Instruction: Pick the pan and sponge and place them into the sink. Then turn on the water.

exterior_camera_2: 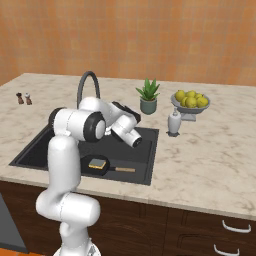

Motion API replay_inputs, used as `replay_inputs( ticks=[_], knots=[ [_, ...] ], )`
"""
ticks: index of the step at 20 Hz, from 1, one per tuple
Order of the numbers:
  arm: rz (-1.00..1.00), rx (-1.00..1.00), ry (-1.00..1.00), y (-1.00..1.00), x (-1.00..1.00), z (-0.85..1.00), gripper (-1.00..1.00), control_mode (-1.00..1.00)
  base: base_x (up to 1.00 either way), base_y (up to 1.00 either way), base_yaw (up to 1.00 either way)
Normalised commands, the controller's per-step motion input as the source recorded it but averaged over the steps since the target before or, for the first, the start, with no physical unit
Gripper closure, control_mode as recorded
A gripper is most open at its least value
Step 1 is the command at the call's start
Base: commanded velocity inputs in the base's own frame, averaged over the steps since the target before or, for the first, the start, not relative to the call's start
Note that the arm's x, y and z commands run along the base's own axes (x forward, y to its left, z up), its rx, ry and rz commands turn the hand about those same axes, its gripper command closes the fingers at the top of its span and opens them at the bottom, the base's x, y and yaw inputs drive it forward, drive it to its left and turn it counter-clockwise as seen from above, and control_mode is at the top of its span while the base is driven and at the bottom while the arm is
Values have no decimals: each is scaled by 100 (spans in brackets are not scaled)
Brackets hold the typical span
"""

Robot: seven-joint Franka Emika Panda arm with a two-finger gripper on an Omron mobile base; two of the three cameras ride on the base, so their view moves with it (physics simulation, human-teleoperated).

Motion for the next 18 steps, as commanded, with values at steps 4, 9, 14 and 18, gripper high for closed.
replay_inputs(
  ticks=[4, 9, 14, 18],
  knots=[
    [0, 0, 5, 8, 58, -16, -100, -100, 0, 0, 0],
    [-1, 0, 10, 13, 55, -21, -100, -100, 0, 0, 0],
    [-1, 0, 4, 9, 49, -13, -100, -100, 0, 0, 0],
    [-1, 0, 0, 1, 46, -12, -100, -100, 0, 0, 0]
  ],
)
